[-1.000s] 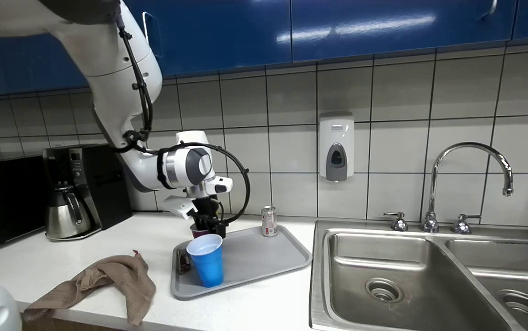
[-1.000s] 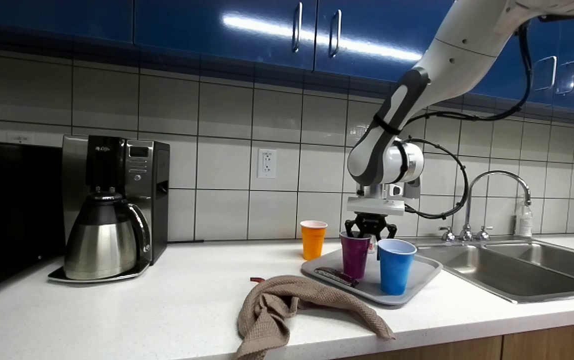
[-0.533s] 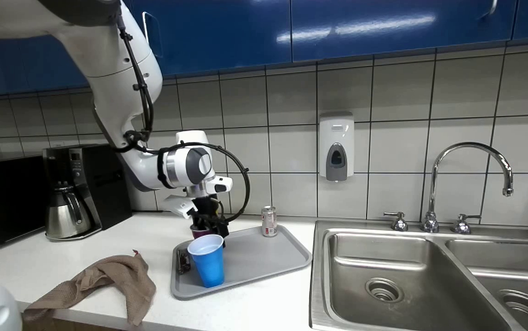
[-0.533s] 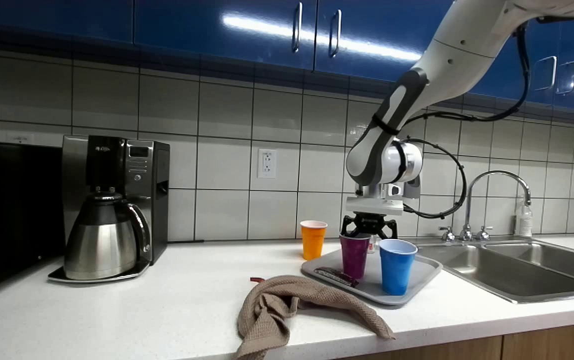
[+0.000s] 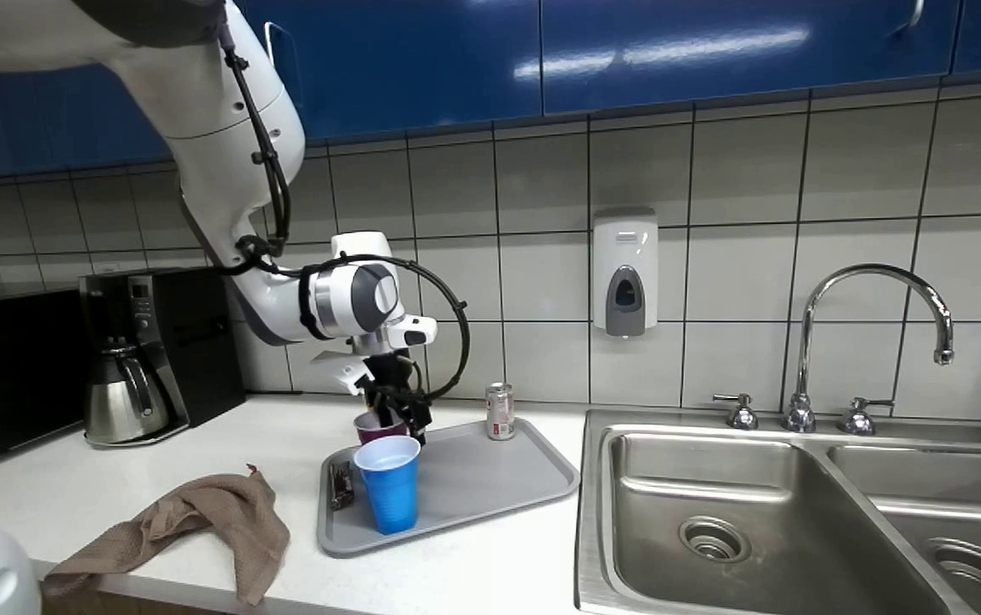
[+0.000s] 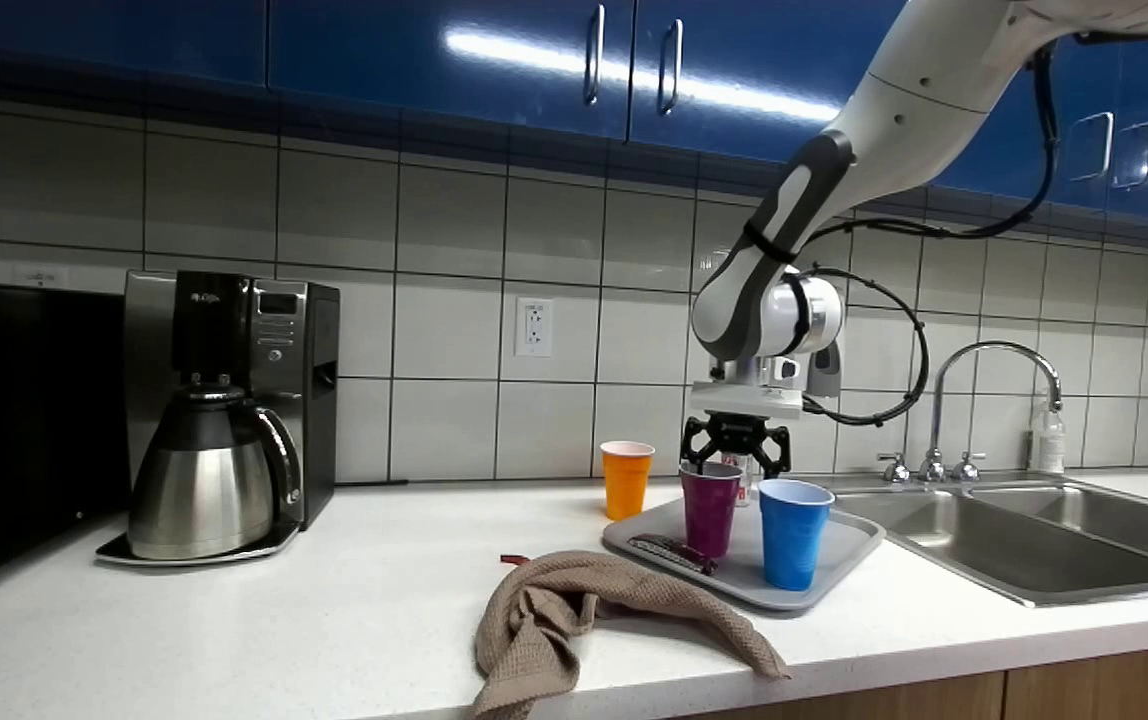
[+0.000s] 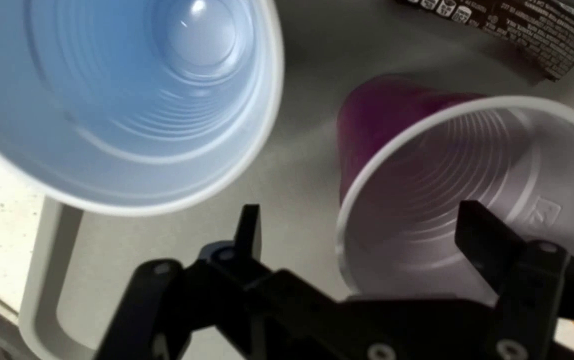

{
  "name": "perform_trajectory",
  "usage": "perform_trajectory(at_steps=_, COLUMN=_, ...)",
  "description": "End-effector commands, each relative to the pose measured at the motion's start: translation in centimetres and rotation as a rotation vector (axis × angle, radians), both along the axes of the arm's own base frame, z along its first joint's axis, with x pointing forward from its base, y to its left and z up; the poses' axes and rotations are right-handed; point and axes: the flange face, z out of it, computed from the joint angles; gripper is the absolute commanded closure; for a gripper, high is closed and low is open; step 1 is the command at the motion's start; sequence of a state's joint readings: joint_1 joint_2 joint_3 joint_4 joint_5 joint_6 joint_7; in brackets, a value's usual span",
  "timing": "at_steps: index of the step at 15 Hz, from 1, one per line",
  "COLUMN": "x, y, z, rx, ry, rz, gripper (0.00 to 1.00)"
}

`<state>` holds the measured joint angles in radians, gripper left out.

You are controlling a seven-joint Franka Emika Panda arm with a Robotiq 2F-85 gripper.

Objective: Put the plastic cups on the tray

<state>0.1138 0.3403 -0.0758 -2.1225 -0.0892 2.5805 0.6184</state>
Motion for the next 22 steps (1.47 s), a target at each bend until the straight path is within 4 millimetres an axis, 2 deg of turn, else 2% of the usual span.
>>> perform_trajectory(at_steps=1, x=0.8, y=-0.6, z=1.4, rx=-0.01, ry=-0.001, rz=0.023, gripper=0.0)
perform_trajectory(at_steps=5, x=0.9, y=-0.5, z=2.1, rx=-0.008, ry=-0.009, rz=0.032, gripper=0.0)
perform_trajectory(at_steps=14, x=0.6, y=1.8, z=3.7, rx=0.0, ry=-0.034, rz=0.061, gripper=0.0)
perform_trajectory(at_steps=22, x=0.4, y=1.8, z=6.2, rx=0.004, ry=-0.066, rz=0.064, gripper=0.0)
